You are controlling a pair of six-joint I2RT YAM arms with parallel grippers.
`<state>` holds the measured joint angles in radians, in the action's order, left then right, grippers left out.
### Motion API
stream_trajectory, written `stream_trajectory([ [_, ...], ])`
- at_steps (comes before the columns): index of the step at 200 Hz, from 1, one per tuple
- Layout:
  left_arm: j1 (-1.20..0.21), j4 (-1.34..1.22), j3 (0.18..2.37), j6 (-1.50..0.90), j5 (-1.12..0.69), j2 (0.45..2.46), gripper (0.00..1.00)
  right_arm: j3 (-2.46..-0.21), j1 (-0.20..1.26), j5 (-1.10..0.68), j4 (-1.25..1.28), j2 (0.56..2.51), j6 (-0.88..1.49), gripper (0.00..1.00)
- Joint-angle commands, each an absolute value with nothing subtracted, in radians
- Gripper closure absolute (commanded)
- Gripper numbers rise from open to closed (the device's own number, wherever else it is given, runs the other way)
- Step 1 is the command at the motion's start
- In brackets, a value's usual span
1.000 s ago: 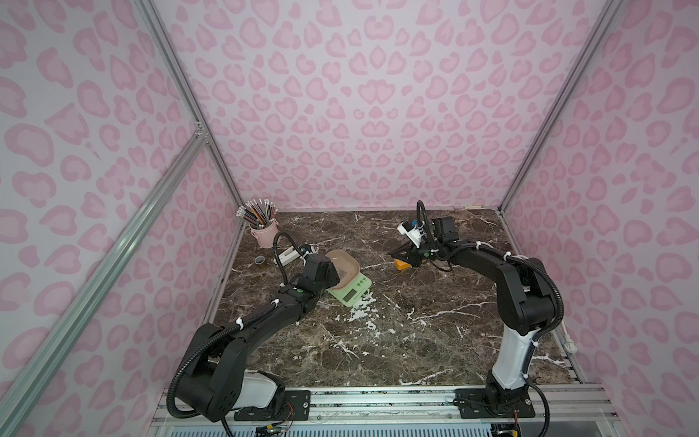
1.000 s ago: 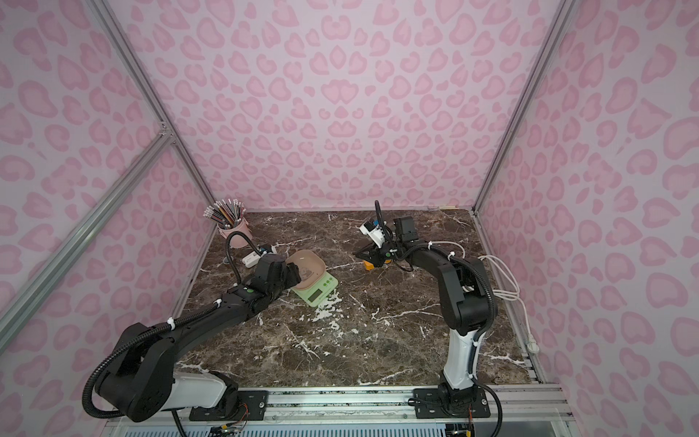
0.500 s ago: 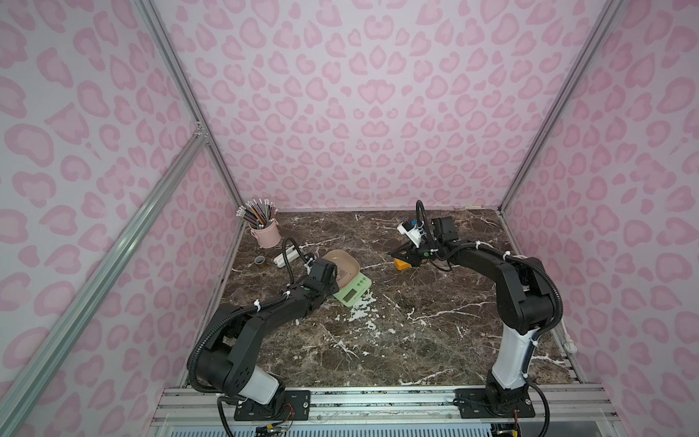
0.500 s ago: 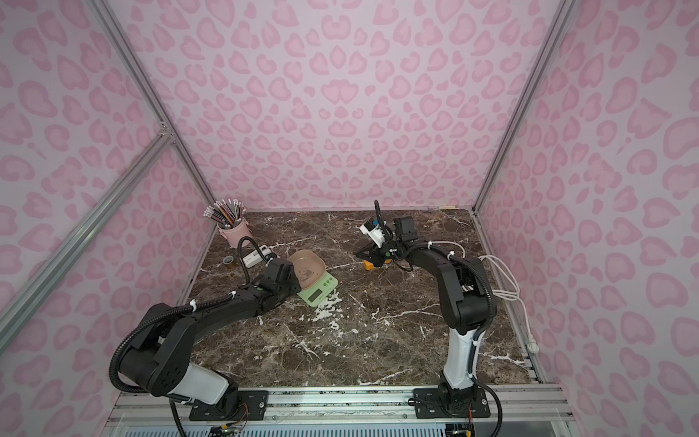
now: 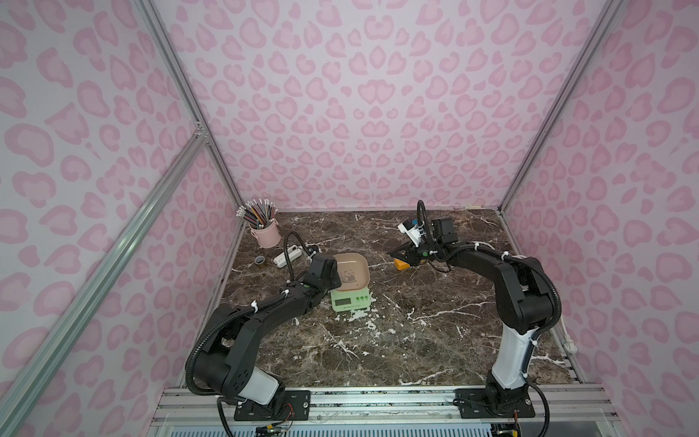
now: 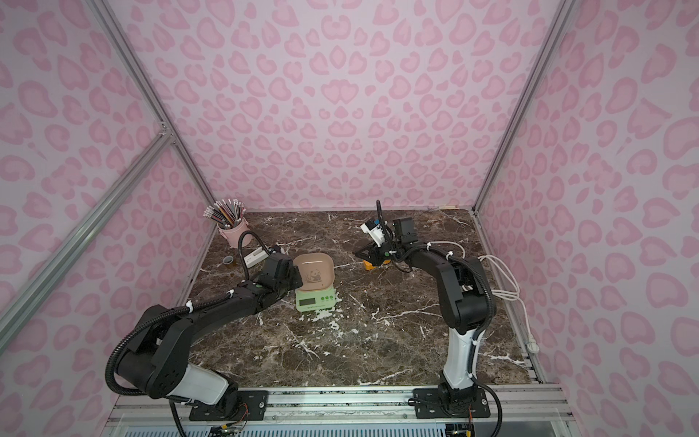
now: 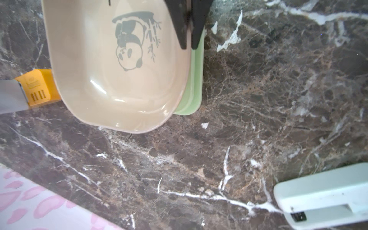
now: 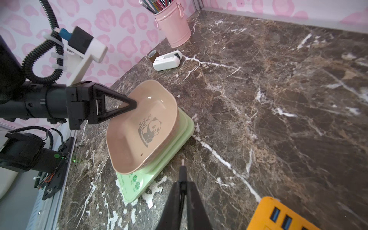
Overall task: Charge the electronic scale
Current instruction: Pick up the electronic scale at the center of the board, then insert the charging cable into the electronic scale.
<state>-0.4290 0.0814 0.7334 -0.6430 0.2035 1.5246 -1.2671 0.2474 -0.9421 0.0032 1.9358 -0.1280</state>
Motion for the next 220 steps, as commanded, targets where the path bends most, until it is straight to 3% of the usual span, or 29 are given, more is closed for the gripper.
stream_trajectory([
  [1, -0.406, -0.079, 0.77, -0.543, 0.136, 1.509, 0.96, -1.262, 0.255, -0.951, 0.078, 1.918, -0.015, 1.0],
  [67, -0.316, -0.231, 0.857, -0.39, -0.119, 1.517, 0.96, -1.224, 0.247, -1.054, 0.108, 1.896, 0.065, 1.0],
  [120, -0.269, -0.303, 0.909, -0.35, -0.224, 1.547, 0.96, -1.196, 0.236, -1.107, 0.15, 1.892, 0.129, 1.0],
  [220, -0.265, -0.386, 0.931, -0.507, -0.324, 1.63, 0.96, -0.975, 0.24, -1.107, 0.653, 1.813, 0.53, 1.0],
])
